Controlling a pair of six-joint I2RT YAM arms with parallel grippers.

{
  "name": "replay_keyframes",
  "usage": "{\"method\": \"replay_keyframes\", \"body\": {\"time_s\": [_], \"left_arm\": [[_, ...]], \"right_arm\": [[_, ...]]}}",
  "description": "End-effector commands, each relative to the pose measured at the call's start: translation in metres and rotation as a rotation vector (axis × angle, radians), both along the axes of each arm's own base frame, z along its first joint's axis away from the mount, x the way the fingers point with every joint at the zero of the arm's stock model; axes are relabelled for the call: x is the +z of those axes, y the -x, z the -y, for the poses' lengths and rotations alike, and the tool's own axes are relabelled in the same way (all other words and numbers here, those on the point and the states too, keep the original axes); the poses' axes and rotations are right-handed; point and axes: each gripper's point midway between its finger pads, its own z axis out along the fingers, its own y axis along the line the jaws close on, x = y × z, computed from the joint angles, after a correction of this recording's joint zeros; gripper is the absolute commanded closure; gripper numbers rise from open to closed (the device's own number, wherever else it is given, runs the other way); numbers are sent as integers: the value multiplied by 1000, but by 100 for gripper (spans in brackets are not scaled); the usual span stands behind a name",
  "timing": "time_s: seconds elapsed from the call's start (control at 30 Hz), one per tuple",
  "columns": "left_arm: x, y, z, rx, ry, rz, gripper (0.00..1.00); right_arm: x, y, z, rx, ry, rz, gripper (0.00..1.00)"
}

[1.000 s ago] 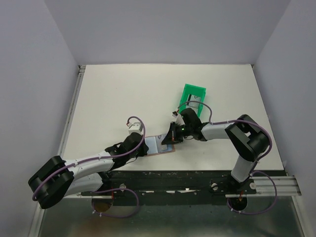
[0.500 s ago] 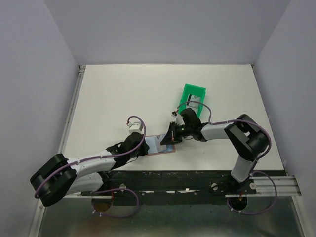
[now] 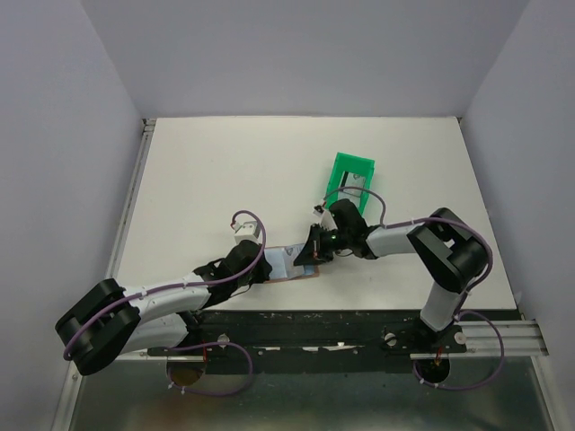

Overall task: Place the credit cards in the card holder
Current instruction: Insert the credit card into the card holder.

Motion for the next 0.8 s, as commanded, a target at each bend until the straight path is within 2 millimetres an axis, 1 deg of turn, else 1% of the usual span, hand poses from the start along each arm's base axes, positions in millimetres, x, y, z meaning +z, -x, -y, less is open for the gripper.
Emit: {"method": "replay_keyframes", "body": {"time_s": [0.0, 0.07, 0.33, 0.77], "left_arm": [[-29, 18, -21, 4, -95, -81, 100], [-28, 17, -20, 5, -91, -79, 100], [-29, 19, -21, 5, -90, -81, 100], [-29, 18, -19, 0, -84, -81, 100]], "right_arm": [[0, -4, 8, -49, 19, 24, 100], [3, -5, 9, -60, 18, 31, 100], [2, -4, 12, -76, 27, 32, 100], [3, -4, 3, -34, -3, 12, 100]]}}
